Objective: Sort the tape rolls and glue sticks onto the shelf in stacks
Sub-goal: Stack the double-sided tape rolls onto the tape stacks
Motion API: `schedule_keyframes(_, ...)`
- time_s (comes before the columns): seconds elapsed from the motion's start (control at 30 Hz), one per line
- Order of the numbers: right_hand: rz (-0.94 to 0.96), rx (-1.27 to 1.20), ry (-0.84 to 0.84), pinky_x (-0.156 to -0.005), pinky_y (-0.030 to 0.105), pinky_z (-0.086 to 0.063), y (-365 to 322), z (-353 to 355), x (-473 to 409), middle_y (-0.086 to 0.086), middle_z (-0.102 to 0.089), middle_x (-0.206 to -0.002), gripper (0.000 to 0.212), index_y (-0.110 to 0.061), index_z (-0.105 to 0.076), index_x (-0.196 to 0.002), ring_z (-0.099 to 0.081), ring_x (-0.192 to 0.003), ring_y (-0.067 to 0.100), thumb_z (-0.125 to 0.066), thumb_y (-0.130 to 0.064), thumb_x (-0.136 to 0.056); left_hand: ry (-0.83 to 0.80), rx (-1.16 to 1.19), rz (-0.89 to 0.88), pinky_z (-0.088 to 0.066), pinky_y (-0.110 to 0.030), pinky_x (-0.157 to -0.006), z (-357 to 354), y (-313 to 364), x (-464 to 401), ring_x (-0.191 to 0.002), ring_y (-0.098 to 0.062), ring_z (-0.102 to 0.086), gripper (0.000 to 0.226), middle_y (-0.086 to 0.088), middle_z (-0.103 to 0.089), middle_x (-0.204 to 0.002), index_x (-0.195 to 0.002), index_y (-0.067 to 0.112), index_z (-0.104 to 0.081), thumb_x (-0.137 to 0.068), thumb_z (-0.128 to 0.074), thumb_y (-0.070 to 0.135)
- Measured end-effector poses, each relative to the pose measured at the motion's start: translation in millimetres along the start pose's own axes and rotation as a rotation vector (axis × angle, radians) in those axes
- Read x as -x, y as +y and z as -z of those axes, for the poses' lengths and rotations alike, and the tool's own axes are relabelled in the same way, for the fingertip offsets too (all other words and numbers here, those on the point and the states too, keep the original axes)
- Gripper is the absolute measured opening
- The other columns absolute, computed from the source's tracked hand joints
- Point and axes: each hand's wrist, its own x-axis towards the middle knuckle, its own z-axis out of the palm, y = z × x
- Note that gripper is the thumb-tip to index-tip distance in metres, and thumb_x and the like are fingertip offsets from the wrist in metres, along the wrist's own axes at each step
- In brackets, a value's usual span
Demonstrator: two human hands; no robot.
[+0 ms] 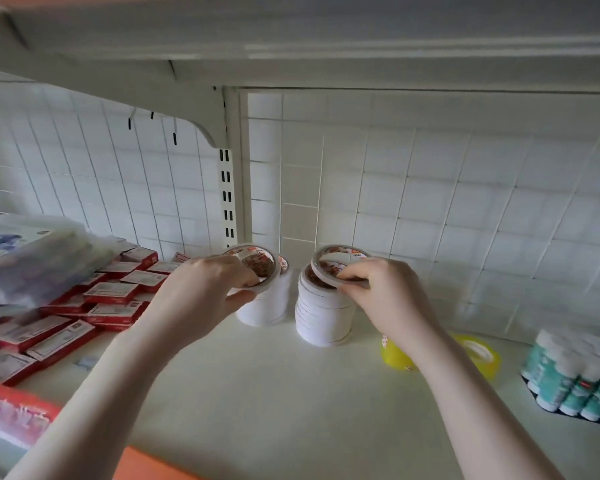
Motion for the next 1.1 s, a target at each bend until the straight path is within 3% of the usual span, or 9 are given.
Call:
schedule_keyframes(0.07,-0.030,0.012,-0.004,-0.074,0.032,-0.046,-2.1,-3.5,-2.2,-0.003,-0.071,-0.087,0.011,-0.025,-0.073,-0.087,-0.060,-0.085,0.020,-0.066,-0.019,-0.081,-0.016,0.004,-0.015,-0.031,-0.019,-0.048,-8.7,-8.7,-11.6,-0.069,-0.022,-0.060,0.005,0.005,-0.064,-0.077,-0.081,0.021,-0.070,-0.078,-0.073,0.022)
schedule_keyframes(0.2,-0.078,0.041,-0.008,-0.076,0.032,-0.045,-2.0,-7.9,-4.8,-0.002,-0.071,-0.086,0.010,-0.023,-0.073,-0.087,-0.060,-0.085,0.019,-0.067,-0.019,-0.081,-0.124,0.000,-0.003,-0.037,-0.028,-0.063,-24.2,-17.2,-36.9,-0.087,-0.020,-0.058,0.012,0.007,-0.063,-0.094,-0.097,0.024,-0.068,-0.086,-0.063,0.029)
schedule_keyframes(0.33,-0.110,0.055,0.004,-0.074,0.031,-0.044,0.9,-11.1,-8.0,-0.004,-0.071,-0.084,0.008,-0.023,-0.073,-0.085,-0.060,-0.083,0.017,-0.068,-0.020,-0.081,-0.225,0.000,-0.003,-0.047,-0.035,-0.074,-41.4,-28.3,-53.8,-0.089,-0.023,-0.058,0.015,0.004,-0.063,-0.097,-0.097,0.021,-0.067,-0.086,-0.061,0.029)
schedule_keyframes(0.67,-0.125,0.039,-0.013,-0.078,0.031,-0.045,-2.1,-18.6,-14.4,-0.004,-0.071,-0.084,0.007,-0.022,-0.074,-0.086,-0.061,-0.087,0.018,-0.068,-0.019,-0.082,-0.329,0.117,0.016,-0.049,-0.030,-0.075,-44.3,-36.0,-63.4,-0.083,-0.011,-0.058,0.008,0.013,-0.062,-0.086,-0.092,0.030,-0.069,-0.085,-0.064,0.030)
schedule_keyframes(1.1,-0.109,0.056,-0.090,-0.078,0.028,-0.043,-0.9,-22.6,-16.7,-0.007,-0.070,-0.091,0.011,-0.022,-0.074,-0.091,-0.060,-0.087,0.016,-0.069,-0.020,-0.082,-0.379,0.169,0.027,-0.050,-0.036,-0.076,-46.1,-39.8,-64.9,-0.081,-0.011,-0.058,0.010,0.014,-0.061,-0.084,-0.090,0.030,-0.067,-0.083,-0.060,0.030)
